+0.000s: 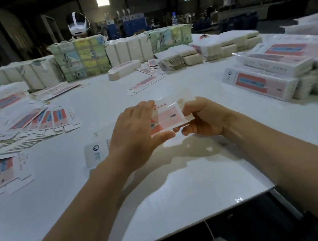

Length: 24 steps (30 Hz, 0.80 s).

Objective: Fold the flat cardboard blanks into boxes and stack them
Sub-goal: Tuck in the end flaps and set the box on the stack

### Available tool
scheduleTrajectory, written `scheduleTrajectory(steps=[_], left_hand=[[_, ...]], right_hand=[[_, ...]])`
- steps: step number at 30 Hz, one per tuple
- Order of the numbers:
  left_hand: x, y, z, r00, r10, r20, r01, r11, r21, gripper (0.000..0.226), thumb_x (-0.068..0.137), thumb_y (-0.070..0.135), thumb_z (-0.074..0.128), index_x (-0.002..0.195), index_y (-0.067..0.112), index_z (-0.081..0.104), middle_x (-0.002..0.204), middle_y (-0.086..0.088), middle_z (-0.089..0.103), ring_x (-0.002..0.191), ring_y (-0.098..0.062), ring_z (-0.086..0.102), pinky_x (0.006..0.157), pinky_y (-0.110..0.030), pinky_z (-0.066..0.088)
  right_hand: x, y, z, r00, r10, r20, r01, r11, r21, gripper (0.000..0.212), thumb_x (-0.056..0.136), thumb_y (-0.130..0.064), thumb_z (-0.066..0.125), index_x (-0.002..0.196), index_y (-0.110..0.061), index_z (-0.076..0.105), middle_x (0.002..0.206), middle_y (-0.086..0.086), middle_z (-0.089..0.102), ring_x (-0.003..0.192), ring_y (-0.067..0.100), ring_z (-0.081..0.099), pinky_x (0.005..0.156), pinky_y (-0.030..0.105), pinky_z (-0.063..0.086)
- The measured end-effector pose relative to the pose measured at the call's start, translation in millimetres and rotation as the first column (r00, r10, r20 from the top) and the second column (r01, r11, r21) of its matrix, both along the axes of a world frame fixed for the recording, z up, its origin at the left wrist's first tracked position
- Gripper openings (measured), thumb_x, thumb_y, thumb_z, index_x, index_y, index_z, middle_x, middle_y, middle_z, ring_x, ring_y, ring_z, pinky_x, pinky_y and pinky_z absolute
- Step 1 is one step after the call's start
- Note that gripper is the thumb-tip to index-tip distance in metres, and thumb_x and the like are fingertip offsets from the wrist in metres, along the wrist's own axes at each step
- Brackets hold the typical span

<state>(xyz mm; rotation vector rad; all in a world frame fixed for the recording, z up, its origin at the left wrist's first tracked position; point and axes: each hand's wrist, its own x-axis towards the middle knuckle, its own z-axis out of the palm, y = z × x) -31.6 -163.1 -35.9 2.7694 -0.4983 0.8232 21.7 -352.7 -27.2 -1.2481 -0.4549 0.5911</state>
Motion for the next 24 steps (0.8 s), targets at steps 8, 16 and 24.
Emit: scheduleTrajectory(steps=[8, 16, 24], left_hand=[[-6.7, 1.4, 5.3, 0.994, 0.110, -0.022, -0.101, 0.963, 0.251, 0.104, 0.070, 0.078, 0.007, 0.146, 0.009, 0.025, 0.141, -0.010, 0.039, 0.120, -0.029, 0.038, 0.105, -0.040, 0.031], [-6.6, 3.1, 7.1, 0.985, 0.173, 0.027, -0.169, 0.905, 0.391, 0.107, 0.067, 0.082, 0.008, 0.144, 0.010, 0.028, 0.133, -0.008, 0.044, 0.115, -0.028, 0.041, 0.100, -0.040, 0.031], [-8.1, 0.2, 11.0, 0.979, 0.120, 0.163, -0.168, 0.932, 0.321, 0.078, 0.072, 0.072, 0.039, 0.113, 0.008, 0.056, 0.099, -0.009, 0.062, 0.084, -0.028, 0.056, 0.065, -0.036, 0.041]], right_hand=[[0.9, -3.9, -2.4, 0.999, -0.034, 0.018, 0.035, 0.997, -0.069, 0.029, 0.082, 0.004, 0.053, 0.110, -0.002, 0.056, 0.085, 0.010, 0.073, 0.066, 0.017, 0.069, 0.039, 0.021, 0.050], [1.9, -3.2, -5.7, 0.982, -0.095, 0.166, 0.131, 0.967, -0.219, 0.019, 0.081, 0.008, 0.061, 0.097, -0.002, 0.066, 0.079, 0.006, 0.073, 0.053, 0.014, 0.062, 0.037, 0.020, 0.045], [-0.1, -1.4, -7.8, 0.966, -0.147, 0.214, 0.207, 0.933, -0.294, 0.026, 0.085, 0.014, 0.044, 0.091, -0.002, 0.063, 0.065, 0.016, 0.069, 0.038, 0.014, 0.048, 0.039, 0.023, 0.044]])
